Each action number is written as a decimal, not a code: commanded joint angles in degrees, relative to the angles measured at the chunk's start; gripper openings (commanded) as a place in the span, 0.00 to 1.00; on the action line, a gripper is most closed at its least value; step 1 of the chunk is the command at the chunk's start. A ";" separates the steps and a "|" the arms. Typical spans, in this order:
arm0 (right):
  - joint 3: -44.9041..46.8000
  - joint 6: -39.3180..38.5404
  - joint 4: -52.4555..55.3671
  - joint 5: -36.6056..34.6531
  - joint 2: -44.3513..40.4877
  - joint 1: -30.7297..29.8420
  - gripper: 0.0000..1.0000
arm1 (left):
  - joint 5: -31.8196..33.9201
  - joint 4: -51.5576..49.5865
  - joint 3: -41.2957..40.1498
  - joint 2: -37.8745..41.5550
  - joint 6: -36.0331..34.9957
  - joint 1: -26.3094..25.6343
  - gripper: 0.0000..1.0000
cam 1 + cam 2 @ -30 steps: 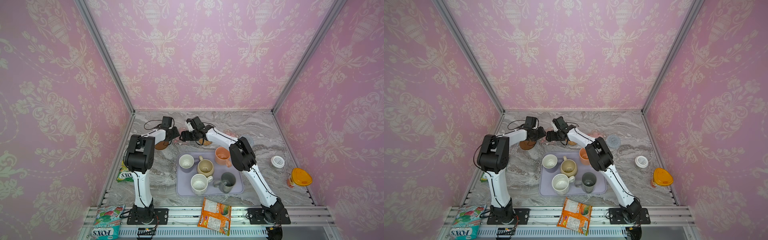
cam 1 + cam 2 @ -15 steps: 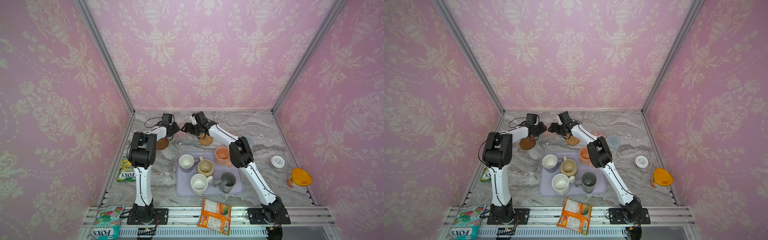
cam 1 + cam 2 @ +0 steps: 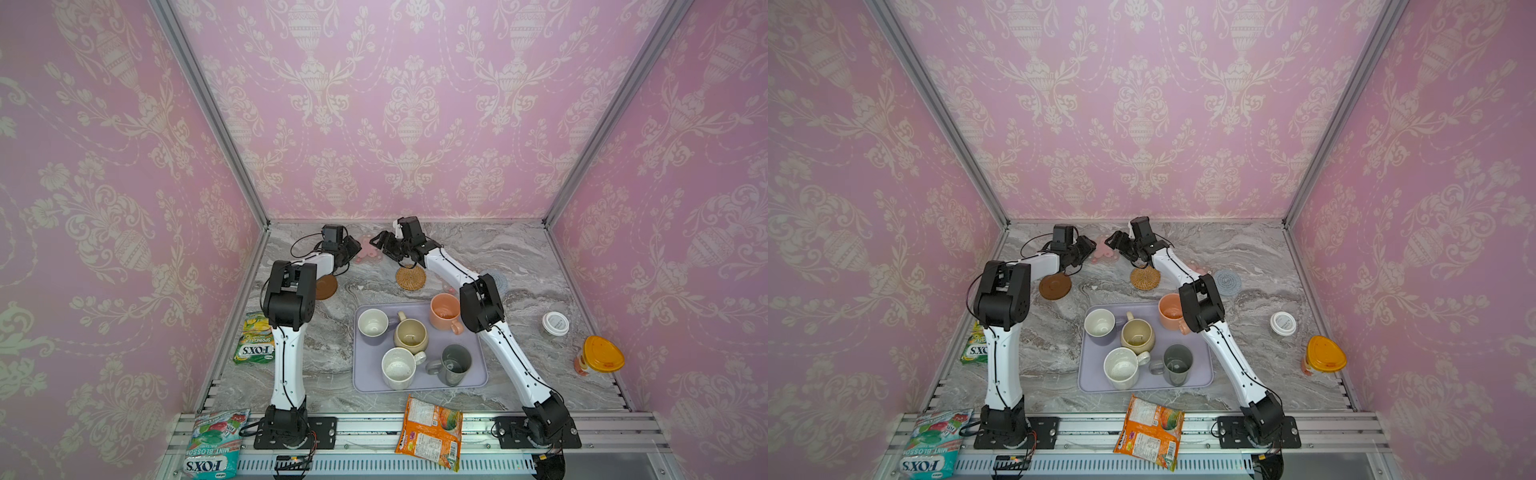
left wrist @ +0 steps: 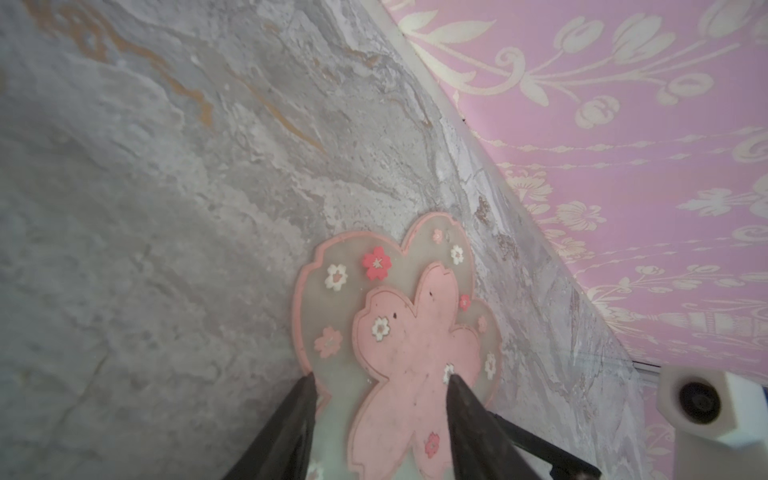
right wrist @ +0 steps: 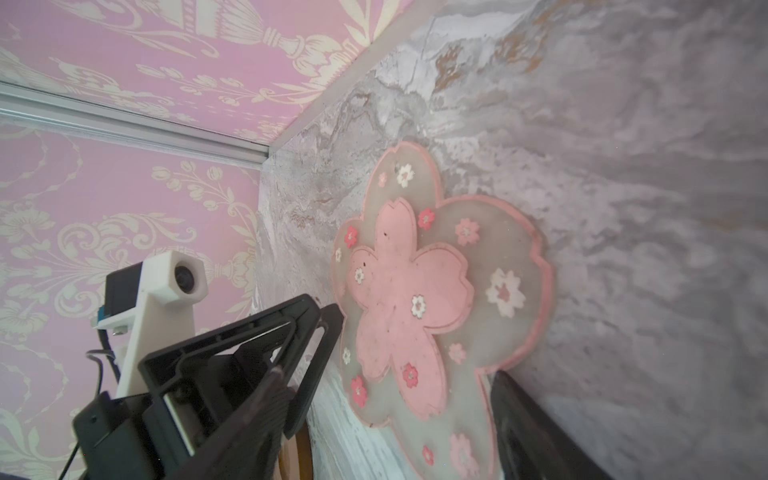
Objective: Place cups on coasters
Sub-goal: Move the coaster to the top-center of the table.
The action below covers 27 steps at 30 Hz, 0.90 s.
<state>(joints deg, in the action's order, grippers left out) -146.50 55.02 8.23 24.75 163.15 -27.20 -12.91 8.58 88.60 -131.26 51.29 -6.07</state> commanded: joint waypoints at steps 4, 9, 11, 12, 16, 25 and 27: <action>-4.51 5.34 -2.69 2.27 5.32 -0.12 0.78 | -1.05 -5.61 -1.97 -5.82 3.91 -0.94 0.54; -4.92 7.58 -4.88 2.41 6.59 -0.13 0.78 | 0.19 -4.16 -0.93 -6.80 5.09 -0.88 0.54; -4.94 8.35 -5.72 2.77 6.90 -0.17 0.78 | 0.91 -4.09 -0.27 -7.22 5.18 -0.90 0.54; -4.93 8.51 -5.77 2.92 7.07 -0.21 0.78 | 1.12 -4.24 0.25 -7.45 4.97 -0.81 0.54; -4.94 8.24 -5.83 2.86 7.07 -0.33 0.78 | 1.69 -5.04 2.17 -8.37 4.83 -0.68 0.54; -5.99 11.24 -8.33 0.46 8.29 0.10 0.79 | 2.49 -5.81 1.18 -6.66 4.08 -0.44 0.54; -6.29 11.54 -8.25 0.98 8.44 0.15 0.80 | 2.62 -5.68 0.58 -6.21 4.03 -0.35 0.54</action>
<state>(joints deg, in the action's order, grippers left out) -151.70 64.58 -0.23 24.45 168.66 -26.09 -10.61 12.56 92.16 -134.78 54.76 -6.07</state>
